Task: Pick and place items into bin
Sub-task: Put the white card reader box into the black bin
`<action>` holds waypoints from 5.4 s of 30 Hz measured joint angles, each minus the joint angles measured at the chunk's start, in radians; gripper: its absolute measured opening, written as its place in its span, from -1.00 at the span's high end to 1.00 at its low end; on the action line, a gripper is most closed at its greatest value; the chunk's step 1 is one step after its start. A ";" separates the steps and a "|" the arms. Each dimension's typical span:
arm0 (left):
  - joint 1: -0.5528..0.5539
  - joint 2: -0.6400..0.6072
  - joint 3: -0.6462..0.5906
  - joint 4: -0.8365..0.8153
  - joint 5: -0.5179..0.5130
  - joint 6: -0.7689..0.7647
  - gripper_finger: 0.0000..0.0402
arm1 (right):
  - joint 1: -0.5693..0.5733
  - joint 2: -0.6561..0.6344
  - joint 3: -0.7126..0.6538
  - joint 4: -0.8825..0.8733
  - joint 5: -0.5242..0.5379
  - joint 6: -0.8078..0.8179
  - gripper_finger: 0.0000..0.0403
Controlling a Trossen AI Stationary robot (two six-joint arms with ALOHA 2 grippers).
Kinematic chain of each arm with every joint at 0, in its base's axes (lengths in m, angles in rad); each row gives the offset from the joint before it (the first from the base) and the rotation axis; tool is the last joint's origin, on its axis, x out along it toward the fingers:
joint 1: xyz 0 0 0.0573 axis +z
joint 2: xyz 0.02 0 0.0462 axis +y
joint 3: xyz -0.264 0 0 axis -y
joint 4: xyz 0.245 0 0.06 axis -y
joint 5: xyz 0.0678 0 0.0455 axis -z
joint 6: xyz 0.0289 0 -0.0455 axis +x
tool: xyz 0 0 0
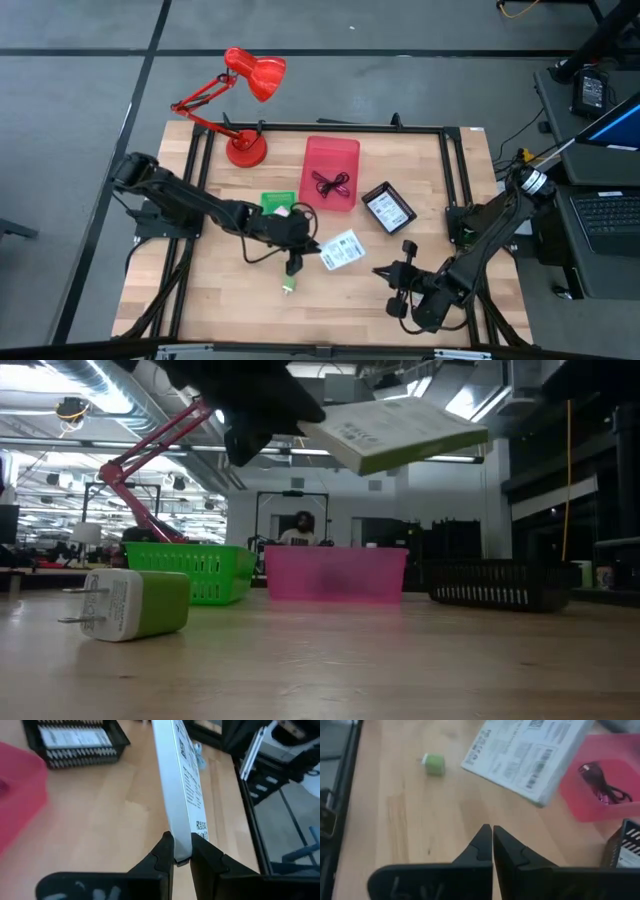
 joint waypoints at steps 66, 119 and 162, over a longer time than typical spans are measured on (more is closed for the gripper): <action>0.262 -0.139 -0.309 0.682 0.176 0.493 0.84 | -0.489 -0.081 -0.563 1.791 -0.263 -0.931 0.25; 0.259 -0.411 -0.309 0.288 0.101 0.562 0.78 | -0.472 -0.391 -0.548 1.205 -0.172 -0.771 0.93; 0.259 -0.410 -0.309 0.225 0.021 0.553 0.96 | -0.898 -0.556 -0.088 -0.495 -0.859 -0.439 0.93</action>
